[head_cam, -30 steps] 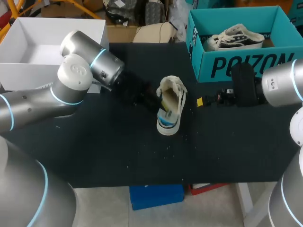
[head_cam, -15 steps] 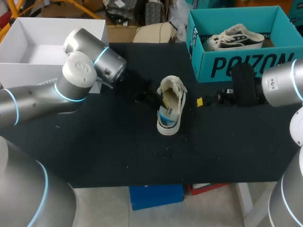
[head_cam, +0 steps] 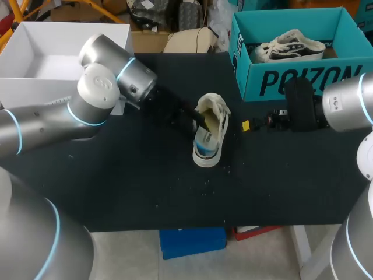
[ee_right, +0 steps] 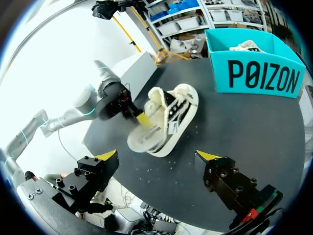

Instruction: Take the shoe out of the shoebox, open the shoe tongue, remove and reinsert the insole, then place the shoe into the shoebox

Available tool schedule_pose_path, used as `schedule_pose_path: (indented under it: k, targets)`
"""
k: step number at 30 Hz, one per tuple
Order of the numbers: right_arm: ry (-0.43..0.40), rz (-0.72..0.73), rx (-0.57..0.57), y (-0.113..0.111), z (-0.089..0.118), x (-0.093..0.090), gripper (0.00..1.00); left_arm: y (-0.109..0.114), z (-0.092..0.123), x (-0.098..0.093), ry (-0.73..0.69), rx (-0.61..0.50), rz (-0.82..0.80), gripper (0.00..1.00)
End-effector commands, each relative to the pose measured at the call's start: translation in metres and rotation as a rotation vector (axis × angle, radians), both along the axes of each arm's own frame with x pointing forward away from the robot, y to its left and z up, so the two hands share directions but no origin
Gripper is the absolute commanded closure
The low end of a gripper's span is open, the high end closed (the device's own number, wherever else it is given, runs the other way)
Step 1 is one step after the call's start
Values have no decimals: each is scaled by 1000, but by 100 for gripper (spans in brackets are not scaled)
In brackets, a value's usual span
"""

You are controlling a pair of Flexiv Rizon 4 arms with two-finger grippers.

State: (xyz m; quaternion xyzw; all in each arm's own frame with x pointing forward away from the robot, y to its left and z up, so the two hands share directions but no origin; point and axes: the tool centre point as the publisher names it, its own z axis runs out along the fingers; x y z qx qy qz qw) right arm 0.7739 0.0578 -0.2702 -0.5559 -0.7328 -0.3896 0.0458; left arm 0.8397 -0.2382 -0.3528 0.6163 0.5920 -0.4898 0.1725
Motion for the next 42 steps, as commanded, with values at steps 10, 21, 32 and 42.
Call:
schedule_pose_path:
  k: [10,21,32,42]
  targets:
    - [2,-1,-3,1,0,1,0,16,11,-39,21,158,-27,80]
    - [2,-1,-3,1,0,1,0,8,0,-29,35,204,3,100]
    - [2,-1,-3,1,0,1,0,1,-10,-9,38,184,65,100]
    - [2,-1,-3,1,0,1,0,-2,-15,0,20,194,97,100]
